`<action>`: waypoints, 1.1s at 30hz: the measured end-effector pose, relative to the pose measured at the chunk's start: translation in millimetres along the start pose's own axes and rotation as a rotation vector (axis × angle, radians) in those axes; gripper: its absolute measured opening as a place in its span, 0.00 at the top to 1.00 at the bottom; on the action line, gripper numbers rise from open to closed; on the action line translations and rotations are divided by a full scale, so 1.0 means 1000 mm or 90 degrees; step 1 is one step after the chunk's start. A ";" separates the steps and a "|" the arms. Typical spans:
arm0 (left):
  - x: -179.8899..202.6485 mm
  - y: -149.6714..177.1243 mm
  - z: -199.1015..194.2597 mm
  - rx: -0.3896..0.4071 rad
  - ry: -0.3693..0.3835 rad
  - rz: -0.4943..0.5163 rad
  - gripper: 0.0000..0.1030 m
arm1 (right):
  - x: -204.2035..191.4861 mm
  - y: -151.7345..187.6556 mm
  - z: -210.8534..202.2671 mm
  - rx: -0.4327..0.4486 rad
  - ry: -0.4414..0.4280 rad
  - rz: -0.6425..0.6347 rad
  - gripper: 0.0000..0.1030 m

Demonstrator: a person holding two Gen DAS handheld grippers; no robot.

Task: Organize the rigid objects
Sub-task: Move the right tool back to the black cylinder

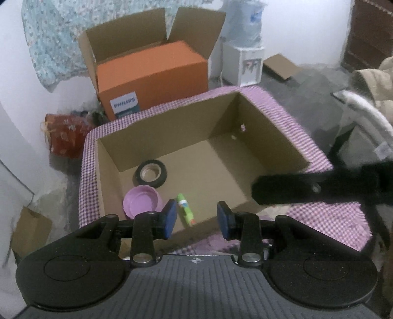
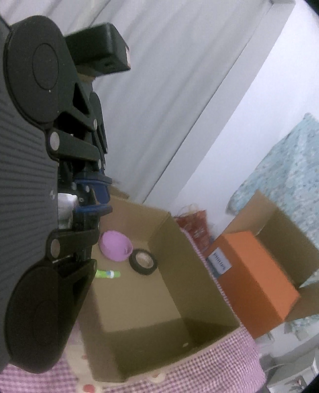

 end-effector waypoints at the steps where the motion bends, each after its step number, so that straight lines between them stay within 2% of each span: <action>1: 0.002 0.003 -0.005 0.006 0.007 0.002 0.66 | -0.004 0.005 -0.008 0.010 -0.006 0.003 0.82; 8: 0.020 0.039 -0.017 0.034 0.033 0.039 0.65 | -0.020 0.046 -0.041 0.062 -0.009 0.003 0.81; 12: 0.026 0.065 -0.010 0.018 0.050 0.037 0.65 | -0.012 0.066 -0.054 0.076 0.005 0.025 0.80; 22: 0.040 0.125 0.012 -0.026 0.072 0.026 0.65 | 0.031 0.109 -0.072 0.063 0.101 0.070 0.80; 26: 0.049 0.139 0.022 -0.033 0.075 0.033 0.65 | 0.045 0.123 -0.074 0.053 0.130 0.090 0.80; 30: 0.059 0.146 0.032 -0.016 0.073 0.054 0.65 | 0.057 0.131 -0.068 0.036 0.148 0.100 0.80; 33: 0.066 0.147 0.042 -0.012 0.065 0.068 0.65 | 0.067 0.134 -0.062 0.021 0.158 0.110 0.74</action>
Point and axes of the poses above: each gripper's, at about its wrist camera, not at the fingertips, and z roughly the way its jaws point, x to its right, y to its underside, the point moved 7 cm from there along z, roughly the way its jaws point, and after that the axes turned 14 degrees about -z, right-handed, at the moved point
